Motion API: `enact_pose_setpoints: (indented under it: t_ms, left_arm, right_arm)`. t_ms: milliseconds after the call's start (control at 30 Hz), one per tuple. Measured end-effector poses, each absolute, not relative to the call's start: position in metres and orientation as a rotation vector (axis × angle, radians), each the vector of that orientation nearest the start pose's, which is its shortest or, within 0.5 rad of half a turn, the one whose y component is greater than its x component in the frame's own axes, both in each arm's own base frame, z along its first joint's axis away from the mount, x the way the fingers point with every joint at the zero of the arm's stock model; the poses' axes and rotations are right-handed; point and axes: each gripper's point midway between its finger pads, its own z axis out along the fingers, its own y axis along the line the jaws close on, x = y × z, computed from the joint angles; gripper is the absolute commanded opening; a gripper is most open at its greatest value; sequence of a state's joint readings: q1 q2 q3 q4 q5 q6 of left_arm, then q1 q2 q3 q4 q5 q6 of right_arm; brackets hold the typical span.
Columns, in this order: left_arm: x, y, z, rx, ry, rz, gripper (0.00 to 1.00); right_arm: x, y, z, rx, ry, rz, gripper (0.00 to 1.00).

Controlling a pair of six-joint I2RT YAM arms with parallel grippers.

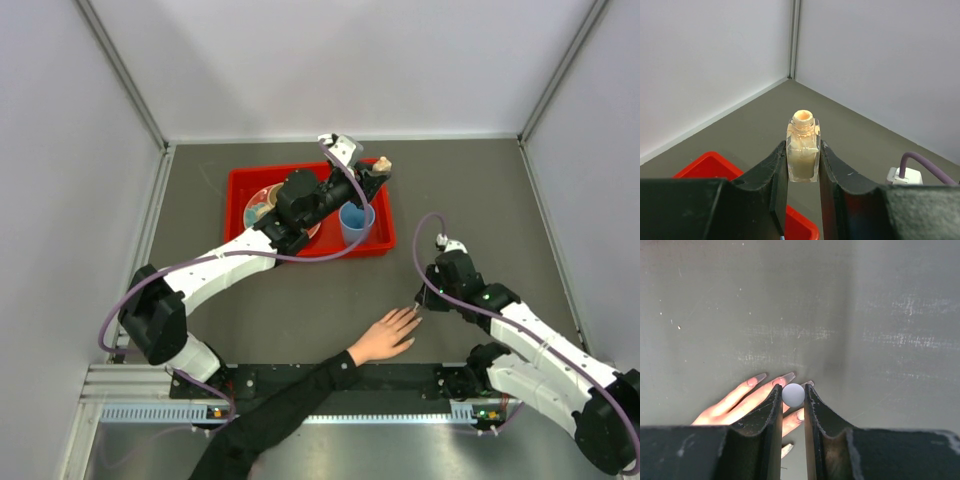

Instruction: Paint the nails

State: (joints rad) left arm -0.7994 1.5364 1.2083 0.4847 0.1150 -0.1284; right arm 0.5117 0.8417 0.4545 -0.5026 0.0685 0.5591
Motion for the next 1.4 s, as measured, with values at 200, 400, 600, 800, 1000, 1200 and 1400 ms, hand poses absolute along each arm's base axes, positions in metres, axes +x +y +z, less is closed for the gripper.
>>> enact_pose_setpoints:
  t_ms: [200, 400, 600, 800, 1000, 1200, 1400]
  left_arm:
    - [0.3398, -0.3856, 0.3529, 0.576, 1.353, -0.843, 0.0]
    - [0.3401, -0.3854, 0.3529, 0.575, 1.353, -0.842, 0.0]
    - [0.3415, -0.3841, 0.3529, 0.572, 1.354, -0.839, 0.0]
    - [0.342, -0.3837, 0.3529, 0.572, 1.354, -0.839, 0.0]
    - [0.3425, -0.3832, 0.3529, 0.571, 1.354, -0.838, 0.0]
    - [0.3438, -0.382, 0.3529, 0.568, 1.355, -0.835, 0.0]
    - [0.3439, -0.3819, 0.3529, 0.568, 1.355, -0.835, 0.0]
  right_arm:
    - [0.1898, 0.1185, 0.0548, 0.089, 2.503, 0.375, 0.0]
    - [0.1888, 0.1178, 0.0536, 0.092, 2.51, 0.37, 0.0]
    - [0.1886, 0.1175, 0.056, 0.103, 2.501, 0.376, 0.0]
    - [0.1883, 0.116, 0.056, 0.12, 2.501, 0.369, 0.0]
    - [0.1883, 0.1158, 0.0548, 0.12, 2.506, 0.365, 0.0]
    - [0.1876, 0.1152, 0.0519, 0.121, 2.519, 0.355, 0.0]
    - [0.1875, 0.115, 0.0508, 0.121, 2.524, 0.351, 0.0]
